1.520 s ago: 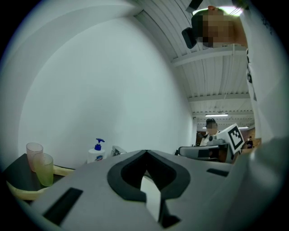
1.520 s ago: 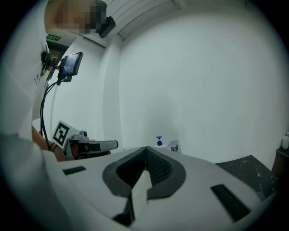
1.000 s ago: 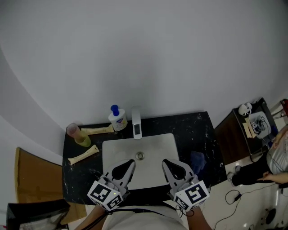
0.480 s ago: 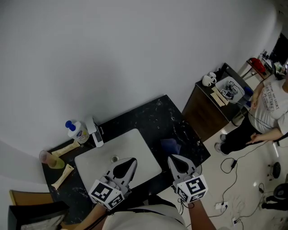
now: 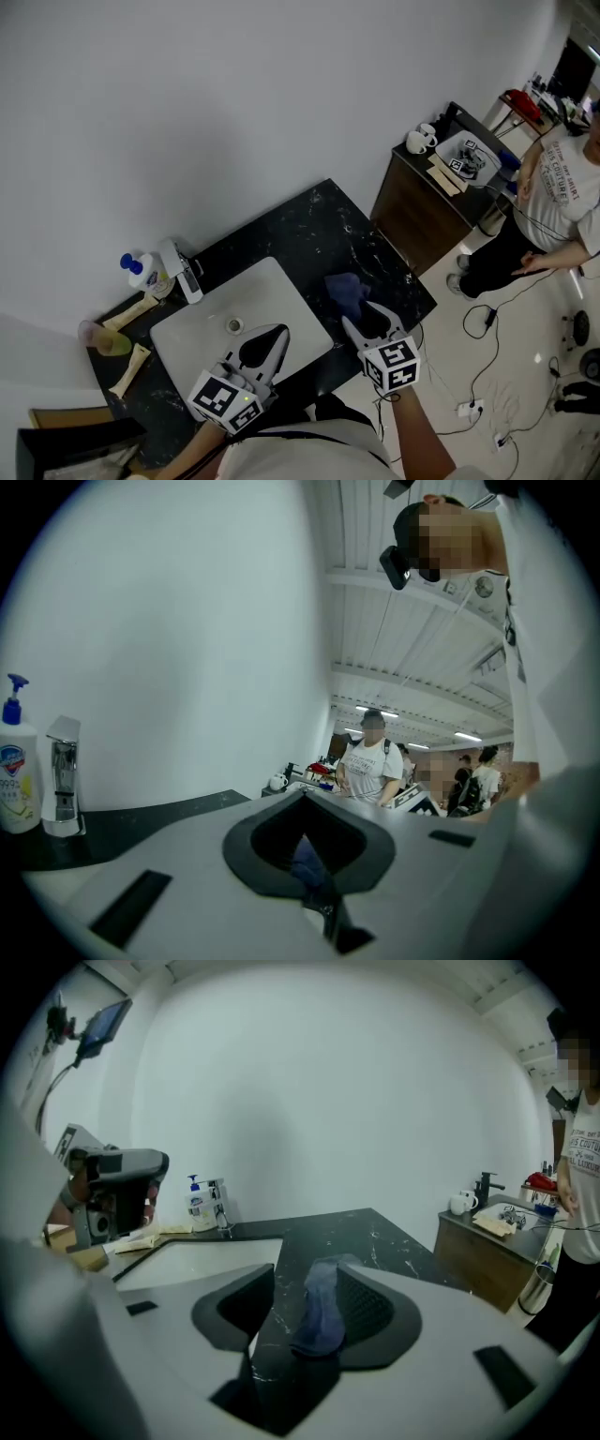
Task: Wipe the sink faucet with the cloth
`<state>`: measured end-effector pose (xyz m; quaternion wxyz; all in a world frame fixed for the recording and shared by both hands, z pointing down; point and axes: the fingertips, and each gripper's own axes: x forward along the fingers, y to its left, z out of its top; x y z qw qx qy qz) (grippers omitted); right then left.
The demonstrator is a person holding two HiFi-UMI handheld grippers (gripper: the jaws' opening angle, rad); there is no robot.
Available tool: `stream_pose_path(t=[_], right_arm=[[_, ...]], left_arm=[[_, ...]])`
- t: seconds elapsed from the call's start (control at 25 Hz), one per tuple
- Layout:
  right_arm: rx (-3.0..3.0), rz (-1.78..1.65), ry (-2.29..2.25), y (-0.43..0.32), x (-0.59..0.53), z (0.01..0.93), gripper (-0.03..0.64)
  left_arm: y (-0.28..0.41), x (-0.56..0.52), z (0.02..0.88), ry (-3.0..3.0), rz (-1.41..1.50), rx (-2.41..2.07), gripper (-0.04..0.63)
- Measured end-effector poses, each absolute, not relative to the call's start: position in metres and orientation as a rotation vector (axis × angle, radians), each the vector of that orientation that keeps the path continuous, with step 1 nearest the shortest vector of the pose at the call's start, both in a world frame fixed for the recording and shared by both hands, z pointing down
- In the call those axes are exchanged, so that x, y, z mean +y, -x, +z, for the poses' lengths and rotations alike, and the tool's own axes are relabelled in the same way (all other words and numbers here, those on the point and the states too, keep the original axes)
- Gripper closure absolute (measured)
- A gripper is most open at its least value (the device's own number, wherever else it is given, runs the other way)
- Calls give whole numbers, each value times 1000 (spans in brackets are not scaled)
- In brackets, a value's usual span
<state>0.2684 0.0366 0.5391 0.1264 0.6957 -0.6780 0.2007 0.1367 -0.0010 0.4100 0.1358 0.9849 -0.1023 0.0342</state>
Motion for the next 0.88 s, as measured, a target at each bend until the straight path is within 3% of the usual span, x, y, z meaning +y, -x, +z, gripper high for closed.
stream_pose_path(t=[0.52,0.72,0.88], right_arm=[[-1793,672,-1914,-298,1,602,425],[-1813,659,-1840,-293,-1,604,497],[-1885,623,-1853,-285,-8,585,503]], left_arm=[[-106,-18,406,-2832,85,-439,594],[-92,-23,407,-2820,74,-498,594],[-82,-24,403,-2814,49,-547,594]])
